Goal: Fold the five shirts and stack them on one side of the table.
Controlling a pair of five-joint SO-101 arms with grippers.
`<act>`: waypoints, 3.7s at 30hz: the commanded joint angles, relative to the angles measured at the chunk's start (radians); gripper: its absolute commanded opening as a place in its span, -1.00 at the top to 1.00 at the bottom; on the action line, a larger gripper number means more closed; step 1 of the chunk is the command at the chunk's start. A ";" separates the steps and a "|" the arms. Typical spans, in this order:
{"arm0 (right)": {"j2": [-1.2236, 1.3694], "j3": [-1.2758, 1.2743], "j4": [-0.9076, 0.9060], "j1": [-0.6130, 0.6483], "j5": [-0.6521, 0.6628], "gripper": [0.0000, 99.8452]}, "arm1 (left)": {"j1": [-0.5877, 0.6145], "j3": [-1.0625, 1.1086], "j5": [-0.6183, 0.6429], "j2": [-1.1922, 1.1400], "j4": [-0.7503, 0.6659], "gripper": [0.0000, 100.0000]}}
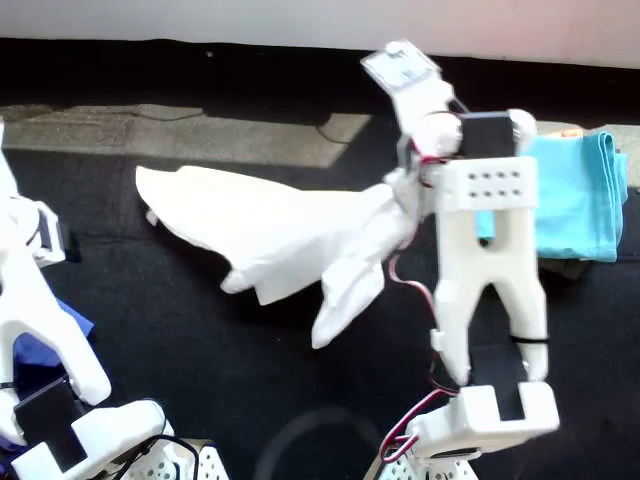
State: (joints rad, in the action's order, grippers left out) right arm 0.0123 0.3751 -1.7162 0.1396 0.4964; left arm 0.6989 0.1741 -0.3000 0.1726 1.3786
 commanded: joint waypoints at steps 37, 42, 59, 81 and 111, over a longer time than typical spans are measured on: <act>-0.601 -0.725 0.136 0.111 -0.121 0.64 | -0.400 -0.866 0.394 -1.010 -0.023 0.58; -0.751 -1.053 0.337 0.193 -0.121 0.64 | -0.389 -1.001 0.394 -1.076 0.095 0.73; -0.265 -1.026 0.707 0.572 -0.321 0.38 | -0.320 -1.469 0.396 -1.049 0.396 0.98; 0.352 -0.355 0.529 0.512 -0.321 0.99 | -0.306 -1.471 0.394 -1.023 0.396 0.98; -0.263 -0.951 0.314 0.555 -0.087 0.82 | -0.291 -0.438 0.293 -0.498 0.272 0.98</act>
State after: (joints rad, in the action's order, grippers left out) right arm -0.2087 -0.5178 -1.4431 0.6874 0.3997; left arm 0.4028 -0.2831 0.0023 -0.3905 1.6855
